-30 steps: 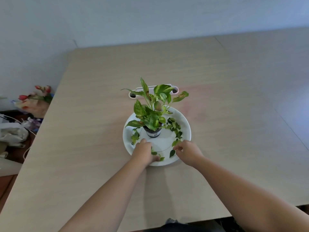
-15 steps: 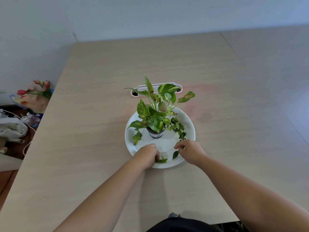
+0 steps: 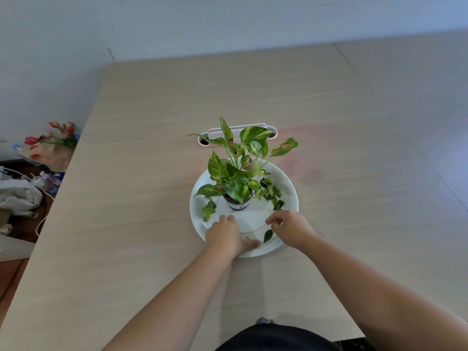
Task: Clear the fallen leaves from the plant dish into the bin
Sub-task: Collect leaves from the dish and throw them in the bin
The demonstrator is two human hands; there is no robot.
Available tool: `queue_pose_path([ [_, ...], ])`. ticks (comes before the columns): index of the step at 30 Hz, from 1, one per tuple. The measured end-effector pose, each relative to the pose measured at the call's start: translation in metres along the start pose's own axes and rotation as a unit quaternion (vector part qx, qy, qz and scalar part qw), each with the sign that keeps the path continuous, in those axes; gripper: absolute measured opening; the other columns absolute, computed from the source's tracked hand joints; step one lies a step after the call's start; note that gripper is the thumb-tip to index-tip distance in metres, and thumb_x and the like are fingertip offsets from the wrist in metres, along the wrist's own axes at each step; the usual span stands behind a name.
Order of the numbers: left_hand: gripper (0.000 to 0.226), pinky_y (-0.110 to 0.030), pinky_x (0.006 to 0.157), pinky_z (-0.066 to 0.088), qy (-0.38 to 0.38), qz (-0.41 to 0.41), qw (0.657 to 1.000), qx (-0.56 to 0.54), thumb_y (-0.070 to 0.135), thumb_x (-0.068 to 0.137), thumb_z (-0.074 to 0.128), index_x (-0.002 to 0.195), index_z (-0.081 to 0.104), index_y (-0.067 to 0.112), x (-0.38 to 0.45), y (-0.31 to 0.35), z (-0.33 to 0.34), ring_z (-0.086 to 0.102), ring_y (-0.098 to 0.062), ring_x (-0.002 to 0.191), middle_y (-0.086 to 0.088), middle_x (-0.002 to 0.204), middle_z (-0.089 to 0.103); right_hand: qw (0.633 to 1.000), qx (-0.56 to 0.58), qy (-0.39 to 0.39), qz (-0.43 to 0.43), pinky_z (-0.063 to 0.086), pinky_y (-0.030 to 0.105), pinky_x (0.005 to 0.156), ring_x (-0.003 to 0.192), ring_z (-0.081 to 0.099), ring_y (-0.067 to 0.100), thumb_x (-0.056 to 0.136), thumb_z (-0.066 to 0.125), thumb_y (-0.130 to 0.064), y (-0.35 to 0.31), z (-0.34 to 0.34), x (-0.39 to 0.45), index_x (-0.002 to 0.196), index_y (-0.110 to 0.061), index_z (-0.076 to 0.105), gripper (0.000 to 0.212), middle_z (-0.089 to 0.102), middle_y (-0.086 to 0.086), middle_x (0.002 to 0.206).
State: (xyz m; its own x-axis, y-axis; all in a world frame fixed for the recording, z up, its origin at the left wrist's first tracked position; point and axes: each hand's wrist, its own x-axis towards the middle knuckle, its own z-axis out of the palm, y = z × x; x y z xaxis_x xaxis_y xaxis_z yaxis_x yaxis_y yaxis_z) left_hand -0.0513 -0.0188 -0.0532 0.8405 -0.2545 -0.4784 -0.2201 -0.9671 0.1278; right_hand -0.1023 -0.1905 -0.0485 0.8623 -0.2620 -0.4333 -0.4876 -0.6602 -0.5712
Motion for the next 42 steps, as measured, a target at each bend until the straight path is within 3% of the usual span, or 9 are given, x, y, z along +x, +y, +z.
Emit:
queue_pose_path([
  [5,0.086,-0.036,0.084,0.048,0.003,0.002,1.000,0.007,0.068,0.068,0.068,0.129,0.042,0.013,0.004,0.003,0.004,0.056,-0.028,0.115,-0.007,0.126,0.050,1.000,-0.028,-0.011,0.003,0.048,0.027,0.060,0.054,0.050,0.008,0.091,0.046,-0.019,-0.001,0.002,0.000,0.103,-0.028,0.069,0.028,0.068,-0.004,0.101],
  [9,0.043,-0.035,0.072,0.045,-0.001,0.044,0.999,0.017,0.042,0.082,0.067,0.112,0.054,0.014,0.005,-0.002,0.003,0.059,-0.031,0.103,-0.008,0.115,0.048,0.999,-0.033,-0.014,0.003,0.051,0.029,0.062,0.058,0.052,0.010,0.091,0.046,-0.020,0.000,0.002,0.000,0.104,-0.028,0.069,0.028,0.068,-0.003,0.102],
  [12,0.014,-0.037,0.074,0.051,0.006,0.064,0.998,0.007,0.016,0.084,0.063,0.097,0.061,0.011,0.004,-0.010,0.003,0.060,-0.032,0.093,-0.009,0.108,0.051,0.999,-0.039,-0.013,0.006,0.053,0.030,0.066,0.065,0.056,0.012,0.091,0.046,-0.020,0.000,0.001,-0.001,0.104,-0.029,0.069,0.028,0.065,-0.007,0.097],
  [16,0.022,-0.036,0.074,0.049,0.009,0.078,0.996,0.030,-0.001,0.080,0.056,0.097,0.068,0.008,0.002,-0.015,0.004,0.060,-0.032,0.092,-0.010,0.107,0.056,0.999,-0.046,-0.011,0.008,0.052,0.028,0.063,0.064,0.057,0.012,0.090,0.046,-0.022,-0.002,0.003,-0.002,0.102,-0.032,0.068,0.027,0.066,-0.009,0.092],
  [21,0.031,-0.034,0.083,0.051,-0.007,0.074,0.997,0.010,-0.002,0.081,0.050,0.101,0.070,0.009,0.009,-0.020,0.003,0.061,-0.031,0.098,-0.011,0.112,0.060,0.999,-0.033,-0.007,0.009,0.051,0.028,0.063,0.065,0.057,0.012,0.091,0.046,-0.021,-0.001,0.003,-0.004,0.102,-0.030,0.069,0.027,0.064,-0.009,0.091],
  [25,0.024,-0.028,0.086,0.051,0.004,0.062,0.993,-0.097,0.003,0.083,0.054,0.088,0.075,0.015,0.011,-0.028,-0.002,0.064,-0.022,0.099,-0.001,0.106,0.069,1.000,-0.020,-0.006,0.006,0.054,0.030,0.066,0.066,0.057,0.013,0.091,0.046,-0.020,-0.001,0.002,-0.005,0.103,-0.028,0.070,0.028,0.064,-0.008,0.091],
  [30,0.021,-0.022,0.086,0.050,0.031,0.072,0.975,-0.208,0.006,0.085,0.058,0.089,0.077,0.013,0.007,-0.024,-0.001,0.067,-0.015,0.094,0.001,0.100,0.074,1.000,-0.003,-0.006,0.008,0.050,0.028,0.062,0.065,0.055,0.012,0.091,0.047,-0.020,0.000,0.003,-0.006,0.103,-0.028,0.070,0.027,0.064,-0.007,0.091],
  [37,0.024,-0.029,0.083,0.050,0.048,0.094,0.983,-0.148,0.011,0.087,0.054,0.094,0.076,0.015,0.002,0.000,0.013,0.062,-0.025,0.096,-0.008,0.107,0.059,1.000,0.002,-0.001,0.008,0.049,0.027,0.061,0.065,0.055,0.013,0.090,0.047,-0.018,0.000,0.004,-0.006,0.101,-0.028,0.070,0.027,0.063,-0.007,0.089],
  [42,0.018,-0.029,0.072,0.046,0.044,0.084,0.988,-0.120,0.022,0.085,0.062,0.090,0.074,0.010,0.002,0.005,0.019,0.061,-0.026,0.088,-0.005,0.098,0.050,1.000,0.007,0.001,0.005,0.047,0.025,0.059,0.064,0.055,0.011,0.090,0.047,-0.018,0.001,0.005,-0.006,0.102,-0.026,0.070,0.027,0.063,-0.007,0.091],
])
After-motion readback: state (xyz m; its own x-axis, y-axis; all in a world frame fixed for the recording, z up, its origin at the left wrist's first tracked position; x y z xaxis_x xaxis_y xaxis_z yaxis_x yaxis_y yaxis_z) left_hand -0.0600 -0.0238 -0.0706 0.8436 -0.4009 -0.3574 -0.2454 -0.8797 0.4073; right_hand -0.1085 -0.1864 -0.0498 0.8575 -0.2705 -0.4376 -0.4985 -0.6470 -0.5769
